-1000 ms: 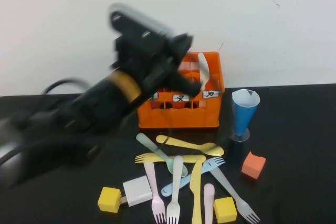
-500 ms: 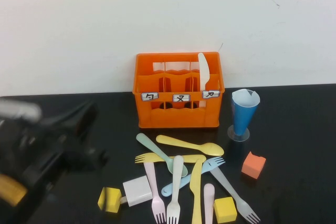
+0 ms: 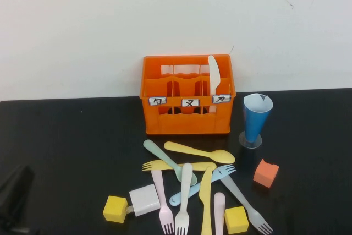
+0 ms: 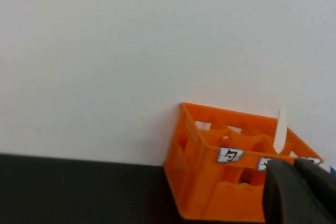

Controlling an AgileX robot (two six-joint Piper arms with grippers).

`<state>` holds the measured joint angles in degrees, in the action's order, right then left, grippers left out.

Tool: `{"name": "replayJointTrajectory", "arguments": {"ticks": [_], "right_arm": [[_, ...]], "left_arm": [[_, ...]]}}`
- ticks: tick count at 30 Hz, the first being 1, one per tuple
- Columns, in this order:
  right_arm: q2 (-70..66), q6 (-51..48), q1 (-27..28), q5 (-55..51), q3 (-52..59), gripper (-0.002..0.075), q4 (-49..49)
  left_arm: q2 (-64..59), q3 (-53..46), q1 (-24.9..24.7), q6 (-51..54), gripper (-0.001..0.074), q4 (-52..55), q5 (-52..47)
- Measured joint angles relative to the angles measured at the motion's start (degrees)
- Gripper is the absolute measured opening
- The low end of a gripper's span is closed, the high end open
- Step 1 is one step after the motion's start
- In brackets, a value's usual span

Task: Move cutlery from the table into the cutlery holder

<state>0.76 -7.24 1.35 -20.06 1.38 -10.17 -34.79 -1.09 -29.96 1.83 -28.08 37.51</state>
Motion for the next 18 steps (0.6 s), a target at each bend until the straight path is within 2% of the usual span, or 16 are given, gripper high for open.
{"name": "replayJointTrajectory", "arguments": {"ticks": [3,7,12,18], "right_arm": [[0.0,0.0,0.0,0.0,0.0,-0.0004,0.0],[0.0,0.0,0.0,0.0,0.0,-0.0004,0.0],[0.0,0.0,0.0,0.0,0.0,-0.0004,0.0],[0.0,0.0,0.0,0.0,0.0,-0.0004,0.0]], "left_arm": [[6.02,0.0,3.19,6.18,0.0,-0.41,-6.24],[11.87,-0.17,11.11,7.43,0.0,2.74,-14.68],[18.0,-0.28,22.09,-5.28,0.0,15.79,-25.98],[25.72,-0.58,26.72,-17.48,0.0,26.23,-39.46]]}}
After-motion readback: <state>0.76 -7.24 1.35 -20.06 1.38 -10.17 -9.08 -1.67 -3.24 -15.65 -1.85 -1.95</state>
